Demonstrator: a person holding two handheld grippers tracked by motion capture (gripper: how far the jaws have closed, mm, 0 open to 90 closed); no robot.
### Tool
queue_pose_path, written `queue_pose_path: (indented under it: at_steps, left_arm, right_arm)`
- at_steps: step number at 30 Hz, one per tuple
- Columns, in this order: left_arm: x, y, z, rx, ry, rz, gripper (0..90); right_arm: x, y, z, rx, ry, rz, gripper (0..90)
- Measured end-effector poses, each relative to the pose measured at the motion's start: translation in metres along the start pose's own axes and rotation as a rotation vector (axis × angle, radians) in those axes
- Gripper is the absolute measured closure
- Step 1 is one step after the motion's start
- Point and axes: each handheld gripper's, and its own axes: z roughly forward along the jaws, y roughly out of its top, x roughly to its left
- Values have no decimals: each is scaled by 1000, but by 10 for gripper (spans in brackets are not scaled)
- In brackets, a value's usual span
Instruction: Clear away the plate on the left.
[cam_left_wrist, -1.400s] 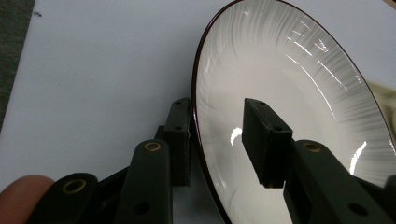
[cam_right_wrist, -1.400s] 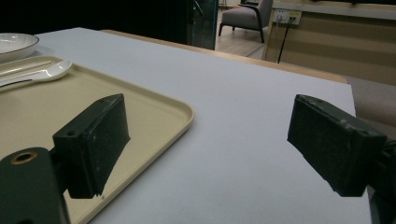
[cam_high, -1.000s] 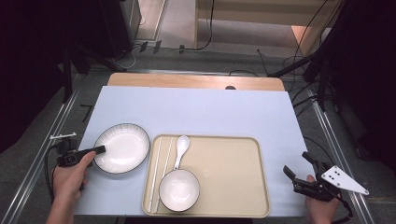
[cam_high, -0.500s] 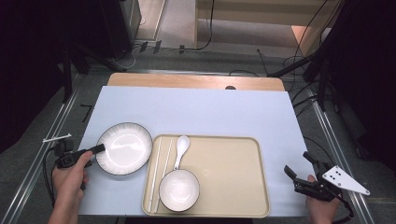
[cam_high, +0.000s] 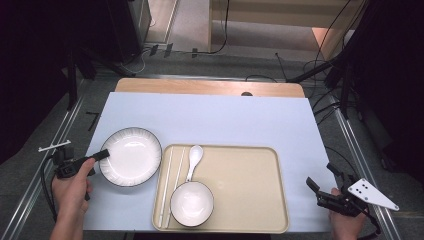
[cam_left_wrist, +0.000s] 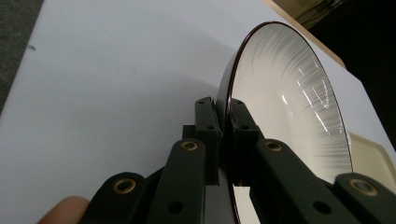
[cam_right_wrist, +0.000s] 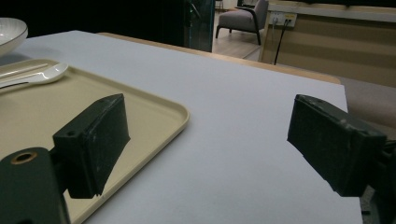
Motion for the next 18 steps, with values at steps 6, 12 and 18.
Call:
queue_pose_path:
  at_steps: [6, 12, 18]
  left_arm:
    - [-6, 7, -6, -17, -20, 17, 862]
    - [-14, 11, -5, -20, -39, 35, 862]
    - [-27, 15, -2, -16, -56, 59, 862]
  right_arm:
    - [0, 0, 0, 0, 0, -2, 131]
    - [1, 0, 0, -1, 1, -2, 131]
    - [0, 0, 0, 0, 0, -2, 131]
